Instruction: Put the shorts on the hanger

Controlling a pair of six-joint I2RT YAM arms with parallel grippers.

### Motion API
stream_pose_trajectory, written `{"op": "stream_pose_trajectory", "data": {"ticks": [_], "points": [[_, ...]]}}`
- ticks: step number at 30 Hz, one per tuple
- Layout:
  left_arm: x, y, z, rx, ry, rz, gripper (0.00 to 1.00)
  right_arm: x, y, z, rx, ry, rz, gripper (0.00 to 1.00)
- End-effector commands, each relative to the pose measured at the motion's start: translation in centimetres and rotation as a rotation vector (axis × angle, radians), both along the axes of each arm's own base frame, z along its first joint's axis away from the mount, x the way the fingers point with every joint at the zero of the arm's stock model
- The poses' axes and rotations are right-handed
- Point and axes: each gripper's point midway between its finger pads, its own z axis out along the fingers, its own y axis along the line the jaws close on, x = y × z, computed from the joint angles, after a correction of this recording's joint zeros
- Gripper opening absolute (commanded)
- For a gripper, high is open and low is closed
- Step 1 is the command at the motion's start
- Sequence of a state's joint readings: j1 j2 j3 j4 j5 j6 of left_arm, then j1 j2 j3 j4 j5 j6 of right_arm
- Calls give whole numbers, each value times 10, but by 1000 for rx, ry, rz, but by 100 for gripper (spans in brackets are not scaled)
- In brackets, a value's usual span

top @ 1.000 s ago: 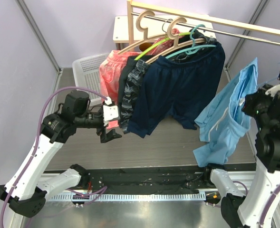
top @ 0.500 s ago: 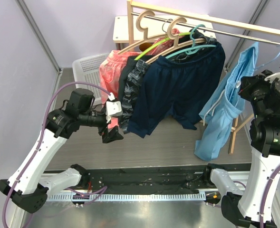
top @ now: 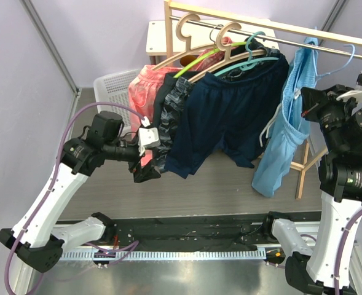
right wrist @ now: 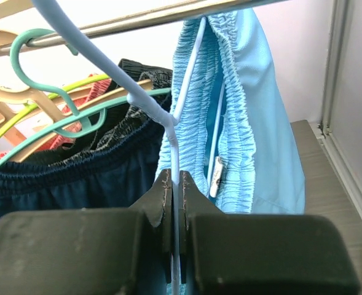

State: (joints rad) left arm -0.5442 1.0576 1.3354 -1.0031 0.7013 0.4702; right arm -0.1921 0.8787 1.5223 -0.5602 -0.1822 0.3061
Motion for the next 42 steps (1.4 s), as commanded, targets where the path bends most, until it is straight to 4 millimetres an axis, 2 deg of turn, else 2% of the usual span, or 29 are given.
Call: {"op": "stream_pose_trajectory", "data": {"ticks": [1, 3, 8, 12, 14, 18, 21, 30, 35, 37, 40, 42], "points": [[-4, -3, 13, -49, -43, -18, 100, 11, 1, 51, 0, -160, 15, 1], [-4, -4, 13, -53, -55, -24, 100, 17, -4, 48, 15, -134, -5, 1], [-3, -2, 4, -41, -85, -44, 100, 36, -11, 22, 16, -64, -21, 1], [-2, -1, -5, -25, -101, -62, 100, 40, -17, 7, -15, -32, -49, 1], [-2, -1, -8, -23, -104, -64, 100, 36, -16, 4, -40, -47, -43, 1], [-1, -2, -9, -26, -112, -66, 100, 28, -8, 5, -80, -92, -7, 1], [0, -3, -10, -25, -110, -68, 100, 24, -11, 10, -113, -122, -28, 1], [-1, 0, -8, -22, -122, -63, 100, 48, -24, 0, -107, -62, -72, 1], [-2, 1, -12, -14, -131, -66, 100, 51, -25, 17, -114, -101, -72, 1], [-1, 2, -13, -11, -130, -64, 100, 55, -24, 17, -108, -91, -68, 1], [0, 1, -15, -5, -133, -65, 100, 61, -22, 8, -107, -56, -58, 1], [2, 1, -15, -5, -132, -61, 100, 66, -14, 0, -111, -30, -38, 1]]}}
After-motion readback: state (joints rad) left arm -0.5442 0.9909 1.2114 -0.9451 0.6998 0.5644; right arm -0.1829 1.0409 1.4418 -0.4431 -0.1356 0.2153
